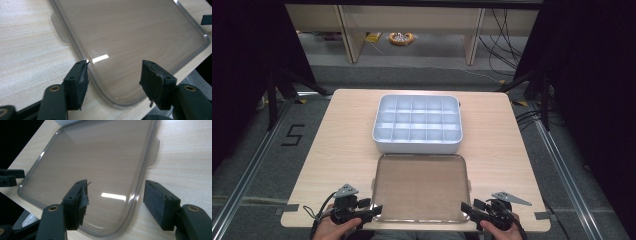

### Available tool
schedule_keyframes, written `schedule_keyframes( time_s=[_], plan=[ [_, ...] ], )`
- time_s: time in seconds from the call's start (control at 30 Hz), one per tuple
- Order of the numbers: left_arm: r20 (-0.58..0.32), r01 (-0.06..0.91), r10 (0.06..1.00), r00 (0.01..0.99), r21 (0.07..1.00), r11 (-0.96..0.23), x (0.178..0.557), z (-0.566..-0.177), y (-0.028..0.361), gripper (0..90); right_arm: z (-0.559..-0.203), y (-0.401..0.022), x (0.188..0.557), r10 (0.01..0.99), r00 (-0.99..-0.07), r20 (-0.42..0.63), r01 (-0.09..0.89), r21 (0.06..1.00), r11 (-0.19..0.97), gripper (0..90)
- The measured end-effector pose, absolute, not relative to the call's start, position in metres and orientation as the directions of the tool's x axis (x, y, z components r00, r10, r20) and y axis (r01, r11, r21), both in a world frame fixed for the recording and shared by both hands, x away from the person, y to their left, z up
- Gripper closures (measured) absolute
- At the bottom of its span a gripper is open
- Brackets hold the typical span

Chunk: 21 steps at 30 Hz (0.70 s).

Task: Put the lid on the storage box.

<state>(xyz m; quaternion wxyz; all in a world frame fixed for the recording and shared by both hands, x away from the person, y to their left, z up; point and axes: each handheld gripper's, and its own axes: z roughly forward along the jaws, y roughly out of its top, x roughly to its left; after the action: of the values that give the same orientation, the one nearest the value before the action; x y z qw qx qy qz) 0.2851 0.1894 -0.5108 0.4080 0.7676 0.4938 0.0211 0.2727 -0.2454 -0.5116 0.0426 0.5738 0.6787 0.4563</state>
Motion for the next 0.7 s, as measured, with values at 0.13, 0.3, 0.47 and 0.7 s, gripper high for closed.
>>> schedule_keyframes(
  time_s=[0.13, 0.3, 0.47, 0.7],
  plan=[
    [-0.36, 0.742, 0.793, 0.492, 0.649, -0.165, 0.288, -0.514, 0.187, 43.3, -0.512, -0.242, 0.277, 0.813, -0.282, 0.51, 0.764, 0.632, -0.132, 39.6],
    [-0.356, 0.739, 0.798, 0.487, 0.654, -0.159, 0.291, -0.514, 0.186, 47.5, -0.518, -0.239, 0.285, 0.82, -0.275, 0.502, 0.756, 0.64, -0.138, 38.0],
    [-0.335, 0.735, 0.806, 0.488, 0.656, -0.172, 0.291, -0.514, 0.187, 51.0, -0.52, -0.245, 0.282, 0.762, -0.169, 0.626, 0.784, 0.553, -0.281, 46.4],
    [-0.332, 0.725, 0.802, 0.497, 0.667, -0.173, 0.288, -0.514, 0.187, 50.3, -0.523, -0.251, 0.276, 0.739, -0.226, 0.634, 0.774, 0.578, -0.258, 64.4]
  ],
)
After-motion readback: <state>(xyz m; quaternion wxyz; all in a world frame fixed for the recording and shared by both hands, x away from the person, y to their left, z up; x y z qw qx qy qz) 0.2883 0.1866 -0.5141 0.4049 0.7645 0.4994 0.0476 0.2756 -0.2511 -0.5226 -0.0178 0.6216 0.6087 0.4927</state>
